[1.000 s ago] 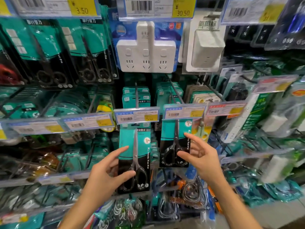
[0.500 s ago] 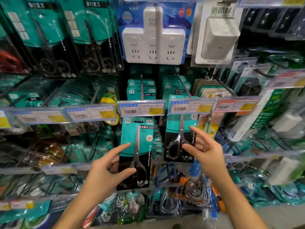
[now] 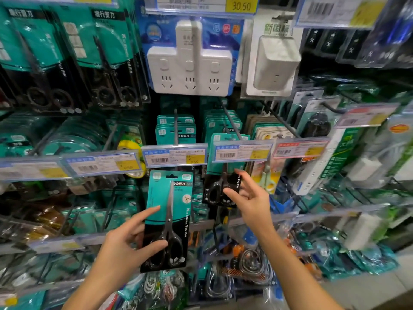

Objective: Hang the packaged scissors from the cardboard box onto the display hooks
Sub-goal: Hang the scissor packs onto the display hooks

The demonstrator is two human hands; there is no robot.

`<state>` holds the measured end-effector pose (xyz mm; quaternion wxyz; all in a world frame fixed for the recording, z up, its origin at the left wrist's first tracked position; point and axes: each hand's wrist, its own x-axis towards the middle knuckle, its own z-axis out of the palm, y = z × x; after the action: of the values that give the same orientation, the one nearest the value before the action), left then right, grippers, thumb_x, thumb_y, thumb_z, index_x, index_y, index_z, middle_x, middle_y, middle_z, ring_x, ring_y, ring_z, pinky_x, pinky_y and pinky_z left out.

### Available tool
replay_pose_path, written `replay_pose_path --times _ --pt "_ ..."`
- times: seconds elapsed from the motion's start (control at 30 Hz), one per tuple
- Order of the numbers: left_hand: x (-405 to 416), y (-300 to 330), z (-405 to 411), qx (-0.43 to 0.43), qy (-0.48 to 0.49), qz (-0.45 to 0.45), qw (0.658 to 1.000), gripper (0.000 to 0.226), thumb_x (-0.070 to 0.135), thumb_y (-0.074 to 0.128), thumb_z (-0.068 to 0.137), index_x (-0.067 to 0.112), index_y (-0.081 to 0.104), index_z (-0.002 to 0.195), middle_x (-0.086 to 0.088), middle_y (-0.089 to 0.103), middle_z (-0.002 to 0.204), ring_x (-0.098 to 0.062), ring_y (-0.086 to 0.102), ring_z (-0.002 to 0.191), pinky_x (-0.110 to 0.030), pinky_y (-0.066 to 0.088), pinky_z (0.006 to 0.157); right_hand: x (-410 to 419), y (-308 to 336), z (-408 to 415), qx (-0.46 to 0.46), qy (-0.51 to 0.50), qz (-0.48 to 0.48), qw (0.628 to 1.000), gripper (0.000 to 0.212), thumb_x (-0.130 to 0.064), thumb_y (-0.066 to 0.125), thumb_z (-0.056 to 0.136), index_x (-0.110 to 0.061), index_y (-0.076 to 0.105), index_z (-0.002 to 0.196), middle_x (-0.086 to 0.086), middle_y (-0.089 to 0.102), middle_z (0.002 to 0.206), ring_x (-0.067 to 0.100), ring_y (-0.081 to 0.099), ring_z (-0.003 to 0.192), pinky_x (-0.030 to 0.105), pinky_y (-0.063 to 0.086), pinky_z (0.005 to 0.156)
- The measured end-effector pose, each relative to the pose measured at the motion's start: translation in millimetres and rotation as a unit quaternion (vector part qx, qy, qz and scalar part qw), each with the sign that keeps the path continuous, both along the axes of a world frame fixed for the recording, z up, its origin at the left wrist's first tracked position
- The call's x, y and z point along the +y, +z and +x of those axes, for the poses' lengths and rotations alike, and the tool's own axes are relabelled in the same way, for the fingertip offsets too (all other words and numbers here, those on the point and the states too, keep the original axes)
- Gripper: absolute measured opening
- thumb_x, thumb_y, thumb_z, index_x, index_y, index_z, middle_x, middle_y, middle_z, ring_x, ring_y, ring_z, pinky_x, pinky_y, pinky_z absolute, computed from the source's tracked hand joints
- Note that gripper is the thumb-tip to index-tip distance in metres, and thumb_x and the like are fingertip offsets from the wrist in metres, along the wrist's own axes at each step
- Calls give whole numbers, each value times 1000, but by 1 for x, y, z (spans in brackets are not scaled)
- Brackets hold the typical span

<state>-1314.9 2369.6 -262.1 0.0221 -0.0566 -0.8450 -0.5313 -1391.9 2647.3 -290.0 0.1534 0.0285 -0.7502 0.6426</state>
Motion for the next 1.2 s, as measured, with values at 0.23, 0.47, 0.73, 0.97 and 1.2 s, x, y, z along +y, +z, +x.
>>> replay_pose_path --times 0.23,0.47,0.73,0.97,1.2 --pt "-2 0 -2 -5 -4 9 1000 70 34 81 56 74 51 106 35 52 121 6 52 109 -35 48 100 1 0 -20 -11 -1 -3 1000 46 -14 72 86 -24 57 129 -8 22 56 10 26 54 17 30 66" --pt "-12 -12 -4 -18 1 19 1000 66 38 82 57 65 56 112 3 57 88 -6 47 70 -26 45 70 -5 1 -44 -18 -51 18 998 37 -20 79 80 -15 61 112 -4 54 77 7 47 65 19 44 67" --pt "-14 -13 1 -24 16 47 999 67 37 83 52 62 60 110 7 71 113 -20 65 109 -44 48 98 -14 -1 -56 -36 -63 30 997 38 -29 76 82 -26 42 68 -8 33 61 6 33 56 25 33 60" --pt "-19 -9 5 4 26 32 999 68 31 84 57 69 56 107 25 68 104 -14 66 98 -32 54 88 -19 -1 -42 -51 -63 63 995 31 -25 68 90 -33 60 118 -5 63 87 7 62 80 30 54 78" --pt "-21 0 7 5 43 56 997 71 22 85 61 73 55 101 49 48 104 18 47 91 -14 41 88 -28 -1 1 -47 -44 123 990 33 -35 64 91 -31 61 124 -14 58 120 3 54 114 38 47 102"
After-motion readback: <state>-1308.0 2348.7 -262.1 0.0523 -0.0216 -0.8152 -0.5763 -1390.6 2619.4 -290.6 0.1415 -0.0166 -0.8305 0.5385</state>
